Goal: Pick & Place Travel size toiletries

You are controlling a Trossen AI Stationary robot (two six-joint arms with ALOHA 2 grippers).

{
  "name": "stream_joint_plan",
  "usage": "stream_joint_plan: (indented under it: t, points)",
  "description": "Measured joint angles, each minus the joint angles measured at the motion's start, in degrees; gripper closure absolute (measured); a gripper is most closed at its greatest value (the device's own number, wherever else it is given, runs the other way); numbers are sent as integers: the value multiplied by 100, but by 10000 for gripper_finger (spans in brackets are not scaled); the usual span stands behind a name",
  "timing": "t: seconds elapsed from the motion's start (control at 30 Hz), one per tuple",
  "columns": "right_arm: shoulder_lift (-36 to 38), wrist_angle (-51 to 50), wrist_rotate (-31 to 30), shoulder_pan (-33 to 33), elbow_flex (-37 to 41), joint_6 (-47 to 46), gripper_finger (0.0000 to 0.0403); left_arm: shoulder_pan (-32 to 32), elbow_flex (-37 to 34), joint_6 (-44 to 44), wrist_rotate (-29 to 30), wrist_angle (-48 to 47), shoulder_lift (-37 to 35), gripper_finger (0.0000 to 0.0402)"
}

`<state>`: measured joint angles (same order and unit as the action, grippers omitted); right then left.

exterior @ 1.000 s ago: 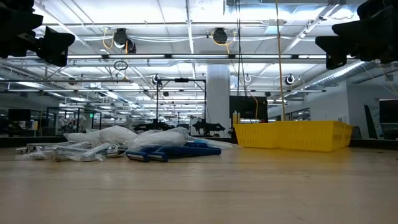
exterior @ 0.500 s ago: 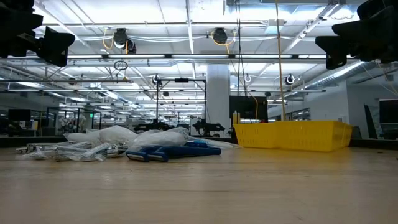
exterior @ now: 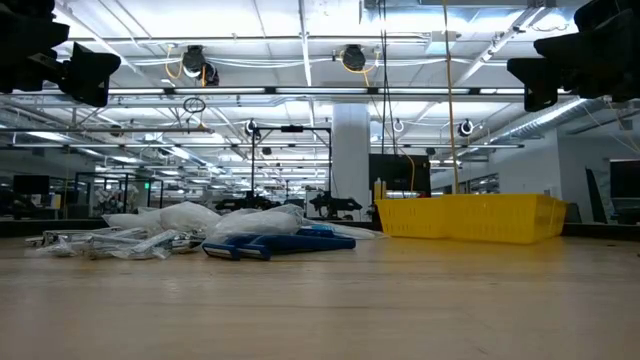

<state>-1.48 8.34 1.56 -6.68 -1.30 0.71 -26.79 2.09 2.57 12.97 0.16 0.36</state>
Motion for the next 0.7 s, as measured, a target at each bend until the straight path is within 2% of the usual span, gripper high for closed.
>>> stream_joint_plan:
  t: [0.33,0.7]
  points:
    - [-2,0,2,-2,1,0,211,0,0,0,0,29,2,133]
    - [-2,-1,2,0,1,0,211,6,2,-133,112,641,0,133]
